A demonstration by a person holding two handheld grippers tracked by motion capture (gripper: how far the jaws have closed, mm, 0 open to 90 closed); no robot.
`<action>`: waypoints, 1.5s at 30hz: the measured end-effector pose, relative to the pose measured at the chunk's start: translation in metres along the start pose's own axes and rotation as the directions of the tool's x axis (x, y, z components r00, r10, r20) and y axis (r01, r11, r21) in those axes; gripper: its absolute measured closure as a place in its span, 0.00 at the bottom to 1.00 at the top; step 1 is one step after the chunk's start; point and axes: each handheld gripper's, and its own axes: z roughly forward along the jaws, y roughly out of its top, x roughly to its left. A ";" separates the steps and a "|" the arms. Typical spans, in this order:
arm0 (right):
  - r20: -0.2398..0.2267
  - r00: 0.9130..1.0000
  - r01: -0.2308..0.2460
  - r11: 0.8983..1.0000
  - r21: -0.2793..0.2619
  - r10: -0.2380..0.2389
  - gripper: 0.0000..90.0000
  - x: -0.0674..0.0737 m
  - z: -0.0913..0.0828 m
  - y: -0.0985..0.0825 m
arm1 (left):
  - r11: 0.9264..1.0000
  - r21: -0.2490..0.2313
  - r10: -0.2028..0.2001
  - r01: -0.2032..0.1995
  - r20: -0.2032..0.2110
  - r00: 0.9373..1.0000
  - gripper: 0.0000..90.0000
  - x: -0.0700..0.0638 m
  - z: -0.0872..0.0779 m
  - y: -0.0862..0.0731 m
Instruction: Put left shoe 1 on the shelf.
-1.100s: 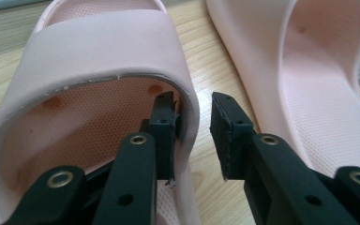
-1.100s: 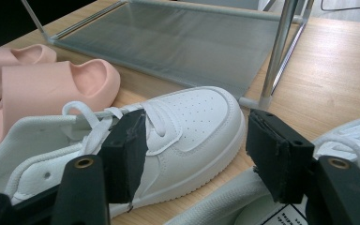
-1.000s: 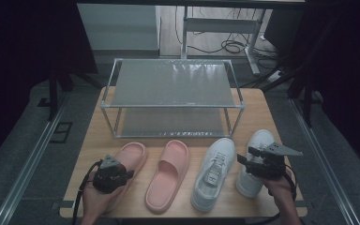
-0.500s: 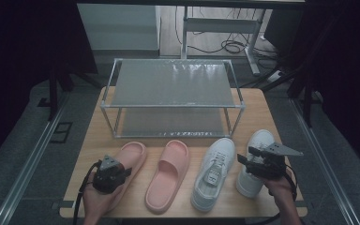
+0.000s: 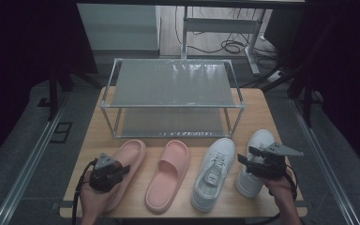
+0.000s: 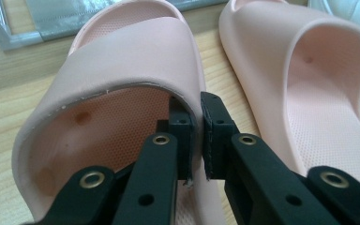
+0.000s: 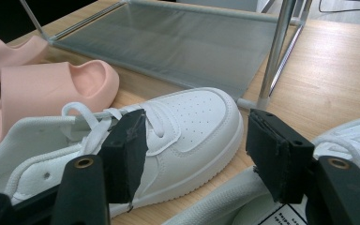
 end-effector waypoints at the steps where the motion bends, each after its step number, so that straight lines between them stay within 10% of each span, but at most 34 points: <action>1: 0.000 1.000 -0.001 1.000 0.000 0.001 0.43 0.000 0.000 0.000 | 1.000 -0.002 0.003 -0.003 0.003 1.000 0.94 0.000 -0.001 0.001; 23: -0.004 1.000 0.001 1.000 -0.005 -0.001 0.43 0.001 -0.001 0.001 | 0.999 -0.041 0.037 -0.036 0.016 0.999 0.94 -0.006 0.007 0.039; 45: -0.003 1.000 -0.002 1.000 0.000 0.002 0.43 -0.001 0.001 -0.001 | 0.996 -0.034 0.085 -0.085 -0.002 0.996 0.94 -0.015 0.050 0.092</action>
